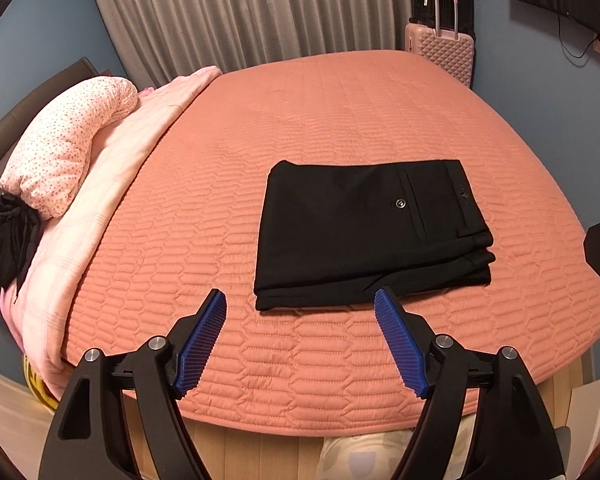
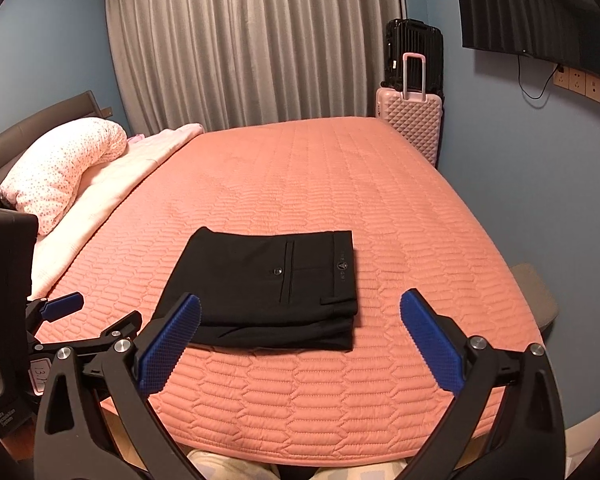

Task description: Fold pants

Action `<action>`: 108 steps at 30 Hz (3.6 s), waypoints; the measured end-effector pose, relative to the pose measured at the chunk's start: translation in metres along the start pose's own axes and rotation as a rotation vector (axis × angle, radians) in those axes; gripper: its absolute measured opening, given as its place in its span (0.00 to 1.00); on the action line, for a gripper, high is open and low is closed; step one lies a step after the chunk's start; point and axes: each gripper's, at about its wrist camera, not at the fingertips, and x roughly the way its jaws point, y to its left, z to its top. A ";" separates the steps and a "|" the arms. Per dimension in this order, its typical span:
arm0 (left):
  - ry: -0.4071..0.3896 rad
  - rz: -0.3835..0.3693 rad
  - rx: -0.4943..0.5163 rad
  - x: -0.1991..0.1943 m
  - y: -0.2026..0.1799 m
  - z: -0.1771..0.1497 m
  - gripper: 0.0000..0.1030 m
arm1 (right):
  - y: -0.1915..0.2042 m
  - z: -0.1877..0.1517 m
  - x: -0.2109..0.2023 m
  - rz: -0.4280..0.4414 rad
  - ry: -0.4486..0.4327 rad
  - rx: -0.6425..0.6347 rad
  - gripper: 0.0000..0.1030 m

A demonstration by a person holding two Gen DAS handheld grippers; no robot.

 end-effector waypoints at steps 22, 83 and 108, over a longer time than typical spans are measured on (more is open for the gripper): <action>0.054 0.005 -0.031 0.025 0.008 -0.013 0.72 | 0.003 -0.010 0.024 0.006 0.059 -0.014 0.96; 0.222 -0.001 -0.026 0.122 0.006 -0.026 0.72 | -0.011 -0.042 0.116 -0.042 0.252 0.014 0.96; 0.157 -0.022 -0.073 0.102 0.017 -0.018 0.72 | -0.010 -0.036 0.109 -0.029 0.228 0.009 0.96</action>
